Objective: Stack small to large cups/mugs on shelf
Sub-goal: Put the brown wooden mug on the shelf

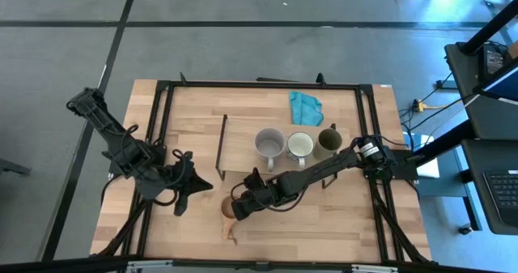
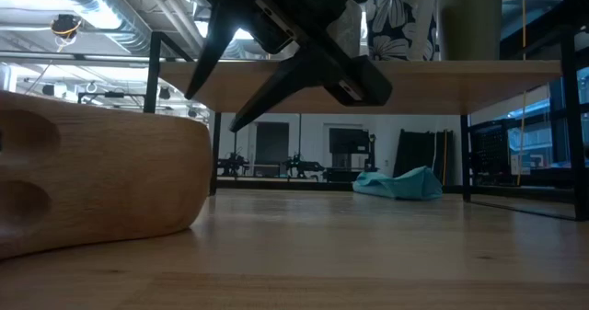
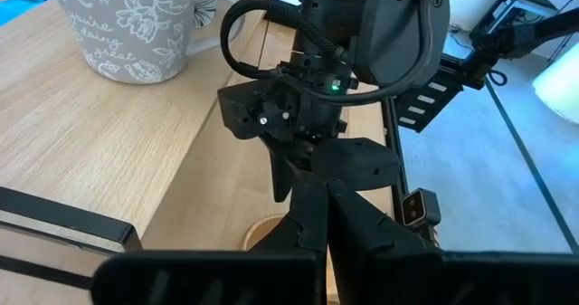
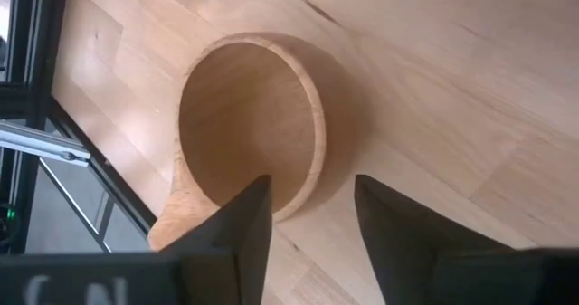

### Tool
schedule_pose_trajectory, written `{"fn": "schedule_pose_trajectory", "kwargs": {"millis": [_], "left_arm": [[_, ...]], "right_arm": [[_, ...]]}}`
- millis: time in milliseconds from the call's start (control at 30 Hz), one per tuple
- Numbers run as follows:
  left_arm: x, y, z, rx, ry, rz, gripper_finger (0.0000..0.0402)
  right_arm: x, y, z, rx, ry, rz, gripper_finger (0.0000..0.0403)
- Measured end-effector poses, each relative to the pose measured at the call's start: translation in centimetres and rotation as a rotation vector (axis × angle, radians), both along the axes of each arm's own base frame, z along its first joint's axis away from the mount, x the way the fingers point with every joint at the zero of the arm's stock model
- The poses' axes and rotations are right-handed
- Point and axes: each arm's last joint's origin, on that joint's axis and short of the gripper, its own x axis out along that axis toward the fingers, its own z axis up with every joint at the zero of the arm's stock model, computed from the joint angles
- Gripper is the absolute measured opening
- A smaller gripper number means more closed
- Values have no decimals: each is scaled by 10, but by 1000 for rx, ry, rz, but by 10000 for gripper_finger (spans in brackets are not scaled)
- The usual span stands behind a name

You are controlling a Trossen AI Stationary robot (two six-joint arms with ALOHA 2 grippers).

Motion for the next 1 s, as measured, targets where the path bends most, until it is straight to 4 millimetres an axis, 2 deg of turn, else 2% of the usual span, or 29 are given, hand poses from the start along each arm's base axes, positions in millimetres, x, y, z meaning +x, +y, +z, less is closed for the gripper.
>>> {"fn": "schedule_pose_trajectory", "kwargs": {"millis": [133, 233, 433, 533, 700, 833, 1000], "left_arm": [[-3, -3, -1, 6, 9, -17, 0], [-9, -4, -9, 24, 93, -30, 0], [-16, -16, -34, 24, 241, -93, 0], [-12, -27, -42, 103, 256, -157, 0], [-4, -46, -52, 295, 317, -387, 14], [2, -54, -64, 417, 378, -495, 52], [11, -59, -79, 575, 407, -574, 104]], "right_arm": [[0, 0, 0, 1, 0, -2, 167], [1, 0, 1, -9, -6, -11, 166], [7, 7, 23, -13, -80, 18, 166], [11, 16, 46, -54, -162, 115, 165], [15, 28, 93, -130, -317, 242, 165], [15, 30, 136, -220, -447, 215, 165], [9, 24, 198, -335, -628, 145, 181]]}}
